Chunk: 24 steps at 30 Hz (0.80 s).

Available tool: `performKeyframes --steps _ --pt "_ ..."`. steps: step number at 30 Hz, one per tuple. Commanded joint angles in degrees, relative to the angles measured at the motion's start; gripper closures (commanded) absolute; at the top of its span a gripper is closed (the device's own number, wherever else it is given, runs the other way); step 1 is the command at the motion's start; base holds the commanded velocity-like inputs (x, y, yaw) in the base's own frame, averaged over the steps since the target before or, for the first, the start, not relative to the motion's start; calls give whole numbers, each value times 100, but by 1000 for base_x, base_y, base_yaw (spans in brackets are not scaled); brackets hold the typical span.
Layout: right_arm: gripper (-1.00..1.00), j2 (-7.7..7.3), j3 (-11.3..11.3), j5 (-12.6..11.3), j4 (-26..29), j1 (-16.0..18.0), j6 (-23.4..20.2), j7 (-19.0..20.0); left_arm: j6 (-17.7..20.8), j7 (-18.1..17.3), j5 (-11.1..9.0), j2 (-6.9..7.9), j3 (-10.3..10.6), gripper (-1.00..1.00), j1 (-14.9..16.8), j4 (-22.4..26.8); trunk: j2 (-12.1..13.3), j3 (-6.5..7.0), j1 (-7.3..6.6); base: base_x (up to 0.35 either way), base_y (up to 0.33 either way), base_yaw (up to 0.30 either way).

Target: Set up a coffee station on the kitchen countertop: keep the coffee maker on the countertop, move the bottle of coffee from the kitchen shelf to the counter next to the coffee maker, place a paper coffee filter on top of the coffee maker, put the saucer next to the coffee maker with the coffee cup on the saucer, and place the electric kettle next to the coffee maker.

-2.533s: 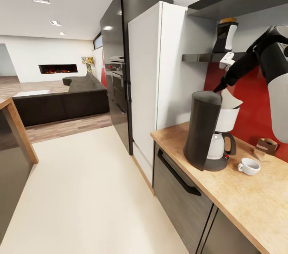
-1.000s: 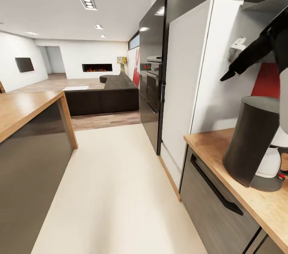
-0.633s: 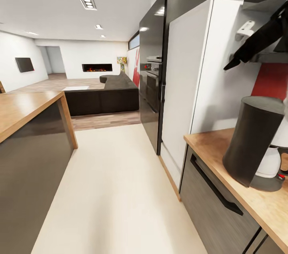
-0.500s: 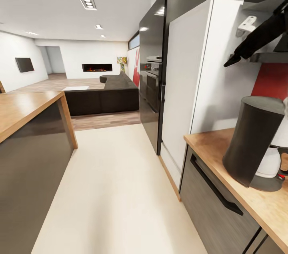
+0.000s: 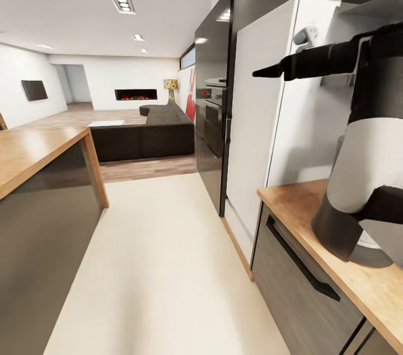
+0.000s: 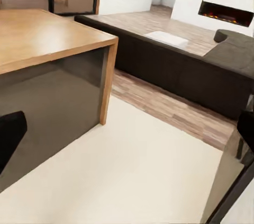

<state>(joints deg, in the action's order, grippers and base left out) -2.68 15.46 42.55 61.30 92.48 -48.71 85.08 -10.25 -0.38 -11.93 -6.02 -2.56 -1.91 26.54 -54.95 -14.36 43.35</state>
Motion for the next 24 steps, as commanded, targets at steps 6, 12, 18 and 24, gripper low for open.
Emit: performKeyframes --steps 6,12,18,24 --pt "-100 97 15 -577 873 -829 -436 53 -3 -4 -20 -4 -16 -100 -2 9 -5 -6 1 0 0 0" --pt "-100 259 14 -889 1349 -1511 -498 53 -3 -3 -20 -4 -16 -100 -2 9 -5 -6 1 0 0 0" --pt "-100 414 4 -1184 1842 -2354 -477 47 -3 -3 -20 -4 -16 -100 -2 9 -5 -6 1 0 0 0" --pt "-100 663 -5 -1240 2228 -3107 -447 -40 -3 -5 -20 -4 -16 -100 -2 9 -5 -6 1 0 0 0"
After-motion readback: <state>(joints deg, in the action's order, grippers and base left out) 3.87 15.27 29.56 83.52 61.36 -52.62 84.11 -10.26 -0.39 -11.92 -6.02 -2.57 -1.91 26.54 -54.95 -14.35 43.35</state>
